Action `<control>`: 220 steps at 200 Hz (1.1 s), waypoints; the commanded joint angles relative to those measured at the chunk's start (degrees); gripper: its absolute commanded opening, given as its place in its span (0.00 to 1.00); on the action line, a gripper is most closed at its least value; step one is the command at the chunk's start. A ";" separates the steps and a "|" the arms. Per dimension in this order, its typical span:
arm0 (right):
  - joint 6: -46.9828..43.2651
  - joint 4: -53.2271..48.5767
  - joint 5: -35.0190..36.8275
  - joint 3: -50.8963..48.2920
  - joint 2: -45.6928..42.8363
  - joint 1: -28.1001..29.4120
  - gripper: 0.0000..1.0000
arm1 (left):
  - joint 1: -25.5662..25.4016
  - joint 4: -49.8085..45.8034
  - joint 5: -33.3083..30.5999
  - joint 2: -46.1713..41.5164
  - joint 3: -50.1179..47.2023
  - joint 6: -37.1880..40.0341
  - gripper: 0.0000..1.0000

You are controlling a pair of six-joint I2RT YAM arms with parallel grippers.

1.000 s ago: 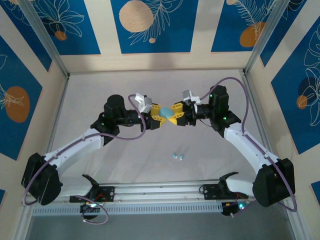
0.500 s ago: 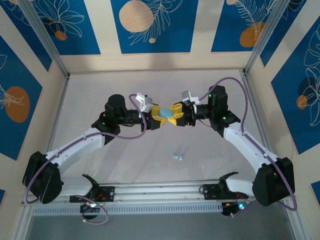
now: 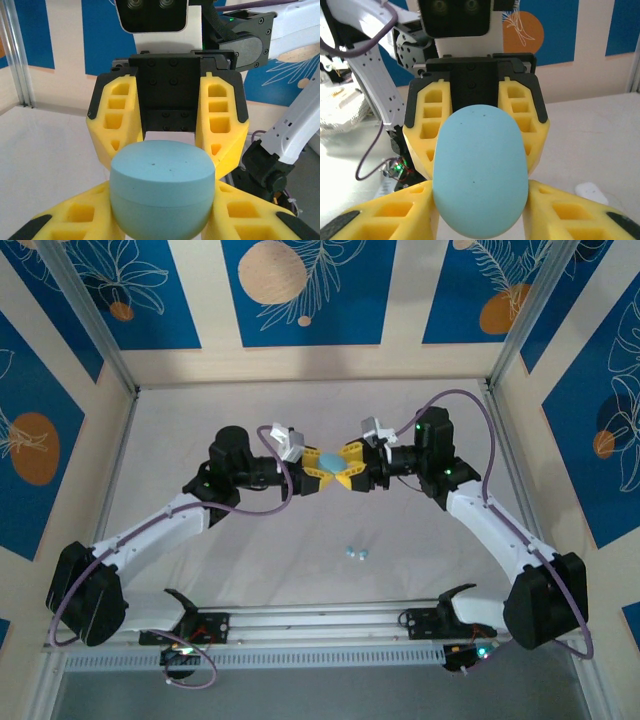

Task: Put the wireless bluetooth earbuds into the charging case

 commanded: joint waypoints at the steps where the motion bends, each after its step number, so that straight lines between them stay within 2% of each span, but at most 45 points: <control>1: 5.90 -1.92 2.44 3.18 1.32 -1.19 0.49 | -0.23 2.01 1.37 -0.78 -0.63 2.98 0.22; 75: 12.32 -3.91 2.79 5.68 2.72 -2.67 0.57 | -0.37 2.73 0.63 -0.75 -1.06 3.76 0.21; 113: 16.29 -6.29 7.39 7.79 3.07 -2.79 0.59 | -0.44 5.42 -0.52 -0.74 -2.28 2.76 0.21; 156: 23.70 -12.08 9.69 13.11 4.22 -3.01 0.62 | -0.75 10.43 -3.39 -0.71 -4.73 1.01 0.21; 191: 26.06 -15.40 9.49 15.06 2.82 -3.56 0.64 | -0.69 13.48 -7.19 -1.03 -6.54 0.24 0.21; 220: 27.85 -18.38 16.38 14.91 -1.14 -3.95 0.66 | -0.75 15.25 -10.17 -1.44 -7.72 -0.29 0.21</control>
